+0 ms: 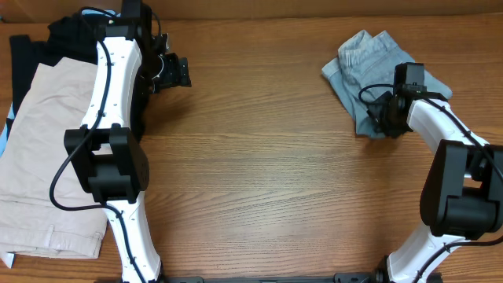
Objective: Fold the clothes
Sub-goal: 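Carry the folded shorts with the right gripper to the table's upper right, then open the right gripper and release the shorts there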
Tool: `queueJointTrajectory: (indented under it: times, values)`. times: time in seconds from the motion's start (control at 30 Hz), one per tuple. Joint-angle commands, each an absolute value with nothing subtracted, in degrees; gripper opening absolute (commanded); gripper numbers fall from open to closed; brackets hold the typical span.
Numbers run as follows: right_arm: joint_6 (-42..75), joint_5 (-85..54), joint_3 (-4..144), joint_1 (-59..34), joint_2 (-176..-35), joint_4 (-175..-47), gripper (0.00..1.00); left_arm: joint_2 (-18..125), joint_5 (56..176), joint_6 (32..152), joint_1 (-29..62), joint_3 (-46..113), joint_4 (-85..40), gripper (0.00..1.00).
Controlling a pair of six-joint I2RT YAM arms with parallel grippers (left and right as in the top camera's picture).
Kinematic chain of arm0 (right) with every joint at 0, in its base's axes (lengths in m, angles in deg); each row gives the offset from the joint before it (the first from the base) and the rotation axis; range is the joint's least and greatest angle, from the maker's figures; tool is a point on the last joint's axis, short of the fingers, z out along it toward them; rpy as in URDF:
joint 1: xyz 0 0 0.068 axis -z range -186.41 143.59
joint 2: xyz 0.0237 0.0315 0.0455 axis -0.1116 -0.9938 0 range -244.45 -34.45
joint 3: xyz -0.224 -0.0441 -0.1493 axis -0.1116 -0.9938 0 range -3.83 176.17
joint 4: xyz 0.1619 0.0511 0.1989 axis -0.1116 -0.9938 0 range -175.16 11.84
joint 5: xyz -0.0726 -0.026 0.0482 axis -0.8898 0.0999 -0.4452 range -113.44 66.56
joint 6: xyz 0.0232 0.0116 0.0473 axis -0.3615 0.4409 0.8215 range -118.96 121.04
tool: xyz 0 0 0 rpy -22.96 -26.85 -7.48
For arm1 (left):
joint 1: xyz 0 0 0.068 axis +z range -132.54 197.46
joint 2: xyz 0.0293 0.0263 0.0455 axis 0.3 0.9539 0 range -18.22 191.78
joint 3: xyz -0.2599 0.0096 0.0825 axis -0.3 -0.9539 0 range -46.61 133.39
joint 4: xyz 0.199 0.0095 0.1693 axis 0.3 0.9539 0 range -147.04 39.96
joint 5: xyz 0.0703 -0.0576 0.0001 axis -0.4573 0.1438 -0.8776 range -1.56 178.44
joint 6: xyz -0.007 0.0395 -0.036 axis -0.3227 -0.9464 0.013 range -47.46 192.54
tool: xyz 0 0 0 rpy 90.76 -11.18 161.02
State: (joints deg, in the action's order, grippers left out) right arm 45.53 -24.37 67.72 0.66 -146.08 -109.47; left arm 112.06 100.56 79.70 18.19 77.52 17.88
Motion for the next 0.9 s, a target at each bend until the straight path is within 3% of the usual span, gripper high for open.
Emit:
queueJointTrajectory:
  times: [0.0,0.53,0.77,0.87]
  values:
    - [52.8,-25.6,67.6,0.4,-148.1,-106.5,0.37,111.8,100.3,80.3,17.8,78.2,18.0,0.87]
    - [79.5,-26.8,67.7,1.7,-155.0,-87.8,0.35,111.8,100.3,80.3,17.8,78.2,18.2,0.86]
    - [80.5,-27.4,67.7,2.0,-155.0,-81.8,0.35,111.8,100.2,80.3,17.8,78.2,18.2,0.86]
    - [78.0,-27.1,67.7,2.6,-155.0,-79.6,0.42,111.8,100.3,80.3,17.8,78.2,18.1,0.86]
